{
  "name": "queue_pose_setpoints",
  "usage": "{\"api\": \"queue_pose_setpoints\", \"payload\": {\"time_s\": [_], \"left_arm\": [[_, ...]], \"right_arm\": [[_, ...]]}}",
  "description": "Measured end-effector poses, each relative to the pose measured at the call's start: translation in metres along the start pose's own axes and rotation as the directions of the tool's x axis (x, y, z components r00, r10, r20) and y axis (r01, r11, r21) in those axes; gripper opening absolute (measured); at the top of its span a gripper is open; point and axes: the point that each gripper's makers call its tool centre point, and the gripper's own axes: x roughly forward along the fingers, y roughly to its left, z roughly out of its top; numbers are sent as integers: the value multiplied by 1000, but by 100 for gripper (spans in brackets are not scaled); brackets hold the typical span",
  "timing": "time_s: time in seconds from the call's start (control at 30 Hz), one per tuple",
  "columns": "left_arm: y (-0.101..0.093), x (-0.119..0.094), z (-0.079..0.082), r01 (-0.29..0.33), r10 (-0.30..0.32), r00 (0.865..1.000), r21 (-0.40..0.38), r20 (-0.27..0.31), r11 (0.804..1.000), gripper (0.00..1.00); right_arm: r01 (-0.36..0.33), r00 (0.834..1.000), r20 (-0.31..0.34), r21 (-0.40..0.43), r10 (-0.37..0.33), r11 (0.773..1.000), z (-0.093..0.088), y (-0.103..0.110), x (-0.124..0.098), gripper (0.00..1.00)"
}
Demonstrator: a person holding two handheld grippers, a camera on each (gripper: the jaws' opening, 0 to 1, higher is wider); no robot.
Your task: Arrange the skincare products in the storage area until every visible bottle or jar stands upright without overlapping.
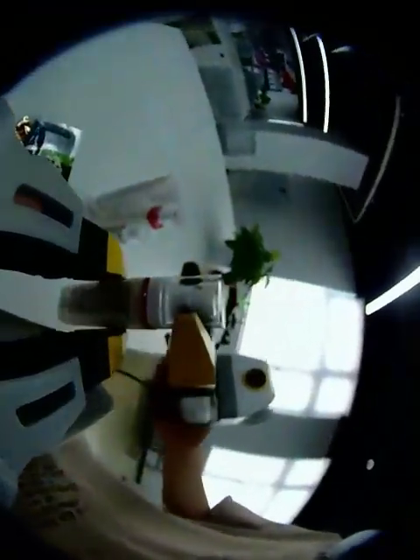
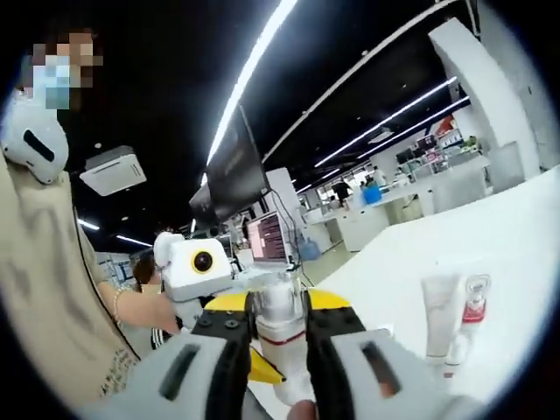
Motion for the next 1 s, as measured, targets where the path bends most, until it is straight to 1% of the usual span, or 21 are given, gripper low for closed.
{"api": "queue_pose_setpoints", "payload": {"time_s": [0.07,0.1,0.17,0.2,0.23,0.27,0.37,0.47,0.53,0.63,0.73,0.77,0.83,1.0], "left_arm": [[0,4,-3,-4,4,1000,18,-12,1000,17],[0,6,-4,-7,7,1000,27,-19,1000,17],[0,10,-8,-6,7,999,43,-38,999,17],[1,13,-10,-2,5,999,50,-50,999,17],[1,14,-12,-3,7,998,58,-56,998,17],[1,16,-14,-2,6,998,68,-66,998,17],[3,20,-20,-2,9,996,80,-86,997,17],[8,24,-28,-13,26,993,124,-112,992,17],[11,26,-31,-15,31,992,131,-123,991,18],[18,30,-36,-19,41,990,157,-133,987,18],[24,35,-40,-24,46,989,157,-141,987,18],[27,37,-44,-27,52,988,167,-148,986,18],[31,41,-48,-30,58,986,170,-159,985,18],[44,51,-64,-37,74,977,182,-198,983,17]], "right_arm": [[42,999,-13,-19,-43,999,-3,-2,-2,24],[92,996,-15,-46,-93,995,-5,-7,-4,23],[118,993,-23,-76,-120,990,-9,-8,-6,23],[151,988,-26,-78,-153,986,-11,-12,-8,23],[156,987,-26,-71,-158,985,-13,-12,-8,23],[177,983,-30,-79,-180,981,-16,-16,-10,23],[202,978,-42,-89,-207,975,-22,-21,-12,22],[223,970,-70,-138,-234,965,-29,-27,-11,21],[228,966,-82,-163,-244,960,-33,-28,-9,21],[245,957,-105,-212,-272,946,-38,-34,-6,21],[252,949,-127,-245,-288,936,-43,-39,-3,21],[252,944,-143,-263,-296,931,-47,-42,-2,21],[252,940,-155,-282,-303,926,-52,-47,-1,21],[258,924,-198,-309,-327,915,-69,-61,2,21]]}}
